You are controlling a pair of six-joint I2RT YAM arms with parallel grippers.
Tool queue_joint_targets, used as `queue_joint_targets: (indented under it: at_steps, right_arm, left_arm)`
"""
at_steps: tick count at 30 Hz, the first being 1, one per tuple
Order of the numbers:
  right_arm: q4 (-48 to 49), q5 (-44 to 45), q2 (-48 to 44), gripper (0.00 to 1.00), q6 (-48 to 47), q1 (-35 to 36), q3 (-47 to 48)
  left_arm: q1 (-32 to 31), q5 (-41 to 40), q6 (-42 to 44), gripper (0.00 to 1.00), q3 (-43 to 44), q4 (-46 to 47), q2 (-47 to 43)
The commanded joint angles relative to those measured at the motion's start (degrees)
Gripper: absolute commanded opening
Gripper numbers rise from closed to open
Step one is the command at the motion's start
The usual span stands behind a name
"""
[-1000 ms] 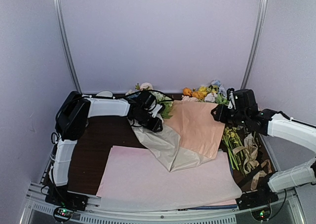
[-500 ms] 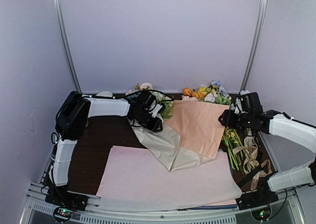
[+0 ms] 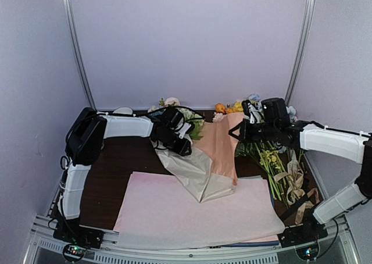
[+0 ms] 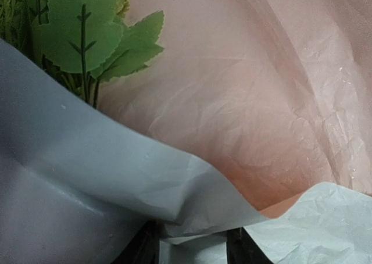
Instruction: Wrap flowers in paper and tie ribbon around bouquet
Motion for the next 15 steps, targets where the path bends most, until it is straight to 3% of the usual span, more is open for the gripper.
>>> queue_joint_targets:
  at_steps: [1, 6, 10, 15]
  right_arm:
    - [8.61, -8.3, 7.65, 0.0, -0.1, 8.92, 9.68]
    - [16.74, -11.64, 17.7, 0.0, 4.88, 15.71, 13.84]
    - [23.42, -10.21, 22.91, 0.0, 9.25, 17.22, 11.42]
    - [21.79, -7.15, 27.89, 0.0, 7.16, 19.4, 10.41]
  left_arm:
    - [0.12, -0.33, 0.26, 0.44, 0.29, 0.02, 3.09]
    - [0.51, 1.3, 0.32, 0.44, 0.29, 0.93, 3.0]
    - [2.04, 5.78, -1.14, 0.45, -1.99, 5.24, 1.99]
    - [4.57, 11.36, -3.15, 0.48, -5.59, 11.59, -0.9]
